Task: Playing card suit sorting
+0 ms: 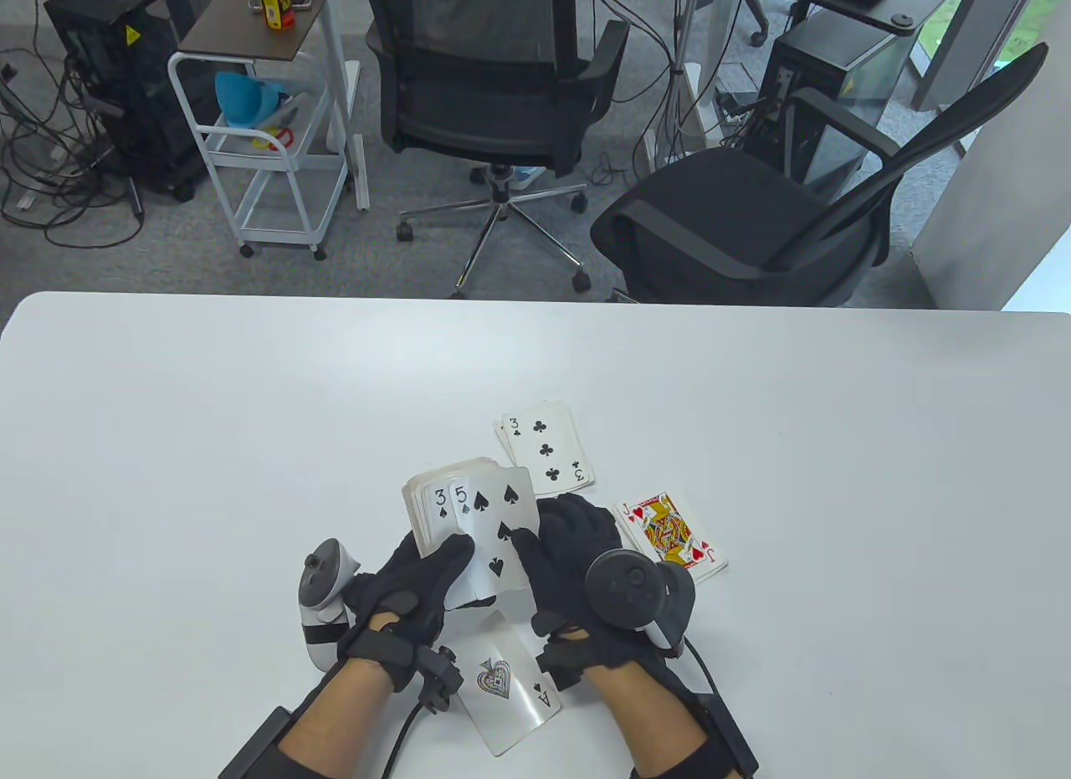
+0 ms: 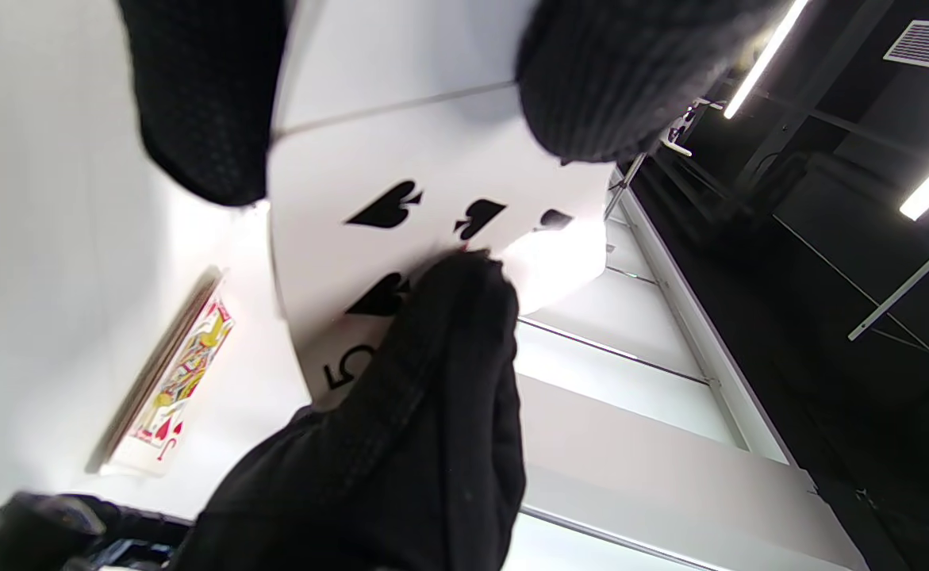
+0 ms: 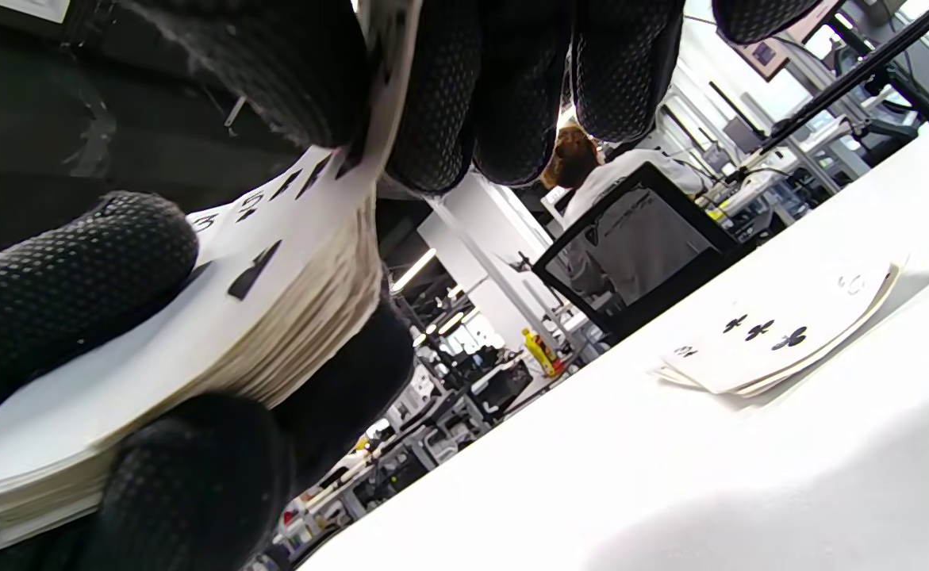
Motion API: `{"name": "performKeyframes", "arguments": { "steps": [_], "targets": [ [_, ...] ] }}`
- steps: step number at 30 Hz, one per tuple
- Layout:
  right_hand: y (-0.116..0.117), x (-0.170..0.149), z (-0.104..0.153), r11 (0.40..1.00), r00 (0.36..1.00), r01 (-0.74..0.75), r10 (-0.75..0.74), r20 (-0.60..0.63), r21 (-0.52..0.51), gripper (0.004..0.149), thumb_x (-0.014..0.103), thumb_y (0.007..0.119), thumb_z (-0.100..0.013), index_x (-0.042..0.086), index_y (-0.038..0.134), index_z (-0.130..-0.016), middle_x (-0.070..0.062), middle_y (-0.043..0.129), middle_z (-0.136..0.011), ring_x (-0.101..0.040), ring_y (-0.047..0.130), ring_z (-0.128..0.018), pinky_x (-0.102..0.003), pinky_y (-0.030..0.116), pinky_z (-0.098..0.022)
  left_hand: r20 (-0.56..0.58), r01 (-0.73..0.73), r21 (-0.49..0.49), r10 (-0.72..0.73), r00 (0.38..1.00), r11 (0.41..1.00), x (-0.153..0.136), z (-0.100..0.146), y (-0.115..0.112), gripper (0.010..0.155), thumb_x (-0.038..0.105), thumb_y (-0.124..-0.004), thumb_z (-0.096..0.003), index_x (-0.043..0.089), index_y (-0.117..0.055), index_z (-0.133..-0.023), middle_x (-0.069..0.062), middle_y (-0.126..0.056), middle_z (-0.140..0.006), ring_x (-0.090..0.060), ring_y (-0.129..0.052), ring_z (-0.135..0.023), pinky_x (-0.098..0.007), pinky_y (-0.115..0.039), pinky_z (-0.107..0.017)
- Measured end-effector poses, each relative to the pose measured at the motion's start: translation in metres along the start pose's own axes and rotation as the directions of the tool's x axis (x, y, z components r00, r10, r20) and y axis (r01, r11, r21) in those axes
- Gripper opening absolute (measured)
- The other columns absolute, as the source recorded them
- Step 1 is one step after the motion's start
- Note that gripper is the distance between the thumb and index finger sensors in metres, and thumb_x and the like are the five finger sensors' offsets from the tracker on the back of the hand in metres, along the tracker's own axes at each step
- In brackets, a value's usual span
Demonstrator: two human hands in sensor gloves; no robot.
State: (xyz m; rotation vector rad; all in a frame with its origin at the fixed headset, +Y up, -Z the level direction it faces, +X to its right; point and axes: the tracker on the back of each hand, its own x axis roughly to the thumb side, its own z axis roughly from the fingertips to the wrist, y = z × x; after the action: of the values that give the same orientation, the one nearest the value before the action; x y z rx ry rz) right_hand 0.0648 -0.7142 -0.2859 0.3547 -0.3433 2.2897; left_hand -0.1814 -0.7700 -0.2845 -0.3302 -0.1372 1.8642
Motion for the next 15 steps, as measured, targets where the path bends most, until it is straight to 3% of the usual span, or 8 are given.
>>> {"name": "performKeyframes", "arguments": {
  "steps": [3,7,9,12,15],
  "targets": [
    [-0.004,-0.004,-0.002,1.0,1.0,0.004,-0.004,-0.027,0.013,0.048,0.041,0.087,-0.054,0.009,0.075,-0.088,-0.019,0.069,-0.101,-0.052,0.058,-0.098,-0.074,0.041,-0.067,0.006,0.004,0.011,-0.004,1.0,1.0,0.003,0.0,0.003,0.064,0.047,-0.087,-0.0558,0.025,-0.056,-0.107,-0.001,-0.076,-0.104,-0.031,-0.091,-0.088,-0.042,-0.094,-0.052],
    [-0.011,-0.007,-0.005,0.999,0.998,0.008,-0.006,-0.061,0.034,0.039,0.036,0.085,-0.055,0.009,0.082,-0.084,-0.019,0.07,-0.102,-0.053,0.055,-0.099,-0.075,0.037,-0.067,0.029,0.003,0.041,-0.004,1.0,0.999,0.009,0.001,0.009,0.063,0.047,-0.086,-0.056,0.025,-0.056,-0.107,-0.001,-0.076,-0.104,-0.031,-0.091,-0.089,-0.042,-0.093,-0.052],
    [-0.017,-0.011,-0.007,0.999,0.989,-0.025,0.032,-0.147,0.048,0.037,0.035,0.084,-0.056,0.007,0.086,-0.081,-0.019,0.069,-0.103,-0.053,0.052,-0.1,-0.077,0.032,-0.066,0.07,0.021,0.067,-0.026,0.997,0.998,0.015,0.001,0.015,0.063,0.047,-0.086,-0.0561,0.025,-0.056,-0.107,-0.001,-0.076,-0.104,-0.031,-0.091,-0.088,-0.042,-0.093,-0.052],
    [-0.019,-0.02,-0.01,0.986,0.966,-0.012,0.055,-0.254,0.165,0.037,0.033,0.083,-0.058,0.005,0.088,-0.08,-0.022,0.064,-0.106,-0.055,0.047,-0.101,-0.077,0.028,-0.065,0.117,0.047,0.131,-0.062,0.991,0.99,0.023,0.003,0.028,0.063,0.048,-0.086,-0.056,0.025,-0.057,-0.107,-0.001,-0.077,-0.103,-0.03,-0.091,-0.088,-0.042,-0.093,-0.052],
    [-0.01,-0.022,-0.011,0.925,0.953,0.049,0.069,-0.295,0.376,0.037,0.032,0.083,-0.059,0.004,0.088,-0.081,-0.024,0.059,-0.107,-0.056,0.039,-0.101,-0.077,0.025,-0.065,0.149,-0.043,0.172,0.017,0.989,0.984,0.029,0.005,0.038,0.063,0.048,-0.086,-0.0562,0.025,-0.057,-0.107,-0.001,-0.077,-0.103,-0.03,-0.092,-0.088,-0.041,-0.093,-0.051]
  ]
}}
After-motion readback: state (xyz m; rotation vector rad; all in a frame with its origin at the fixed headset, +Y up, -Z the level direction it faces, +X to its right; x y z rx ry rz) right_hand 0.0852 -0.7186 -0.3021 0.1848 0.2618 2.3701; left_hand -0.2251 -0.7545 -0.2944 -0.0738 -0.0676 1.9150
